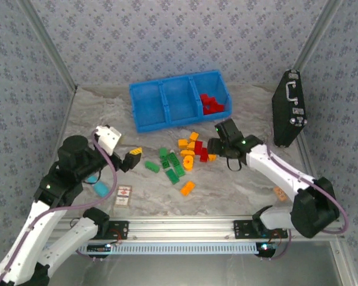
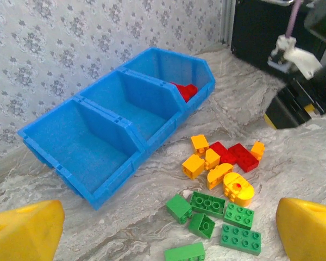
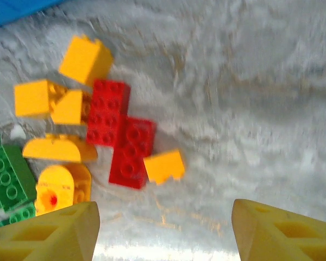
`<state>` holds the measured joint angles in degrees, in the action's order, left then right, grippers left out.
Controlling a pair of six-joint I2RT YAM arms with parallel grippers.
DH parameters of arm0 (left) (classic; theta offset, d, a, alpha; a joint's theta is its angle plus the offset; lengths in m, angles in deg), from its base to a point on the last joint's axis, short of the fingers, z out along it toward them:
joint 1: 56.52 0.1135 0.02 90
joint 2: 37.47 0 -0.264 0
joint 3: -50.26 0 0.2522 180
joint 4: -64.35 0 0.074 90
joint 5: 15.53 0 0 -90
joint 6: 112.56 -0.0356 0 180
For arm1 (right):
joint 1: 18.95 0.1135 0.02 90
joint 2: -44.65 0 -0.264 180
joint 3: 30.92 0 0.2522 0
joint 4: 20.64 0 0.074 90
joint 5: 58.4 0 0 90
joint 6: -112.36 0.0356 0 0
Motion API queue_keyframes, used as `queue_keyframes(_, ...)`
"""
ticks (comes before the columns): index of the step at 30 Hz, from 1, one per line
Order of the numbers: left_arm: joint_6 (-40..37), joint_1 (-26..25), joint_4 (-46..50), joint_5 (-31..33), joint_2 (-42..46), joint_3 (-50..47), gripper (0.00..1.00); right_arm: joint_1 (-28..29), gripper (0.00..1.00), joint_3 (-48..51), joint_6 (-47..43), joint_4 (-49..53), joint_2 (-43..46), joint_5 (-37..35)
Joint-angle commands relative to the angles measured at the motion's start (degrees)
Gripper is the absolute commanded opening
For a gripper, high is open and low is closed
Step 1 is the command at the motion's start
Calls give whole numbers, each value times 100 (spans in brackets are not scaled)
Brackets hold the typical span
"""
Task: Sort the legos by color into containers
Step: Pick up the lego from the center of the table.
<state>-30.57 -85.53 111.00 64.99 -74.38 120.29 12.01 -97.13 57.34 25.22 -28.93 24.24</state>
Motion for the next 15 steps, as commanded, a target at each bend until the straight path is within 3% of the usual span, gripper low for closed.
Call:
queue_keyframes(1,116,-25,108,-16,19,29,100,93,67,431,834,-28,217,257)
queue_keyframes(15,11,-23,140,233,-96,60,100,374,68,96,958,-678,-1196,720)
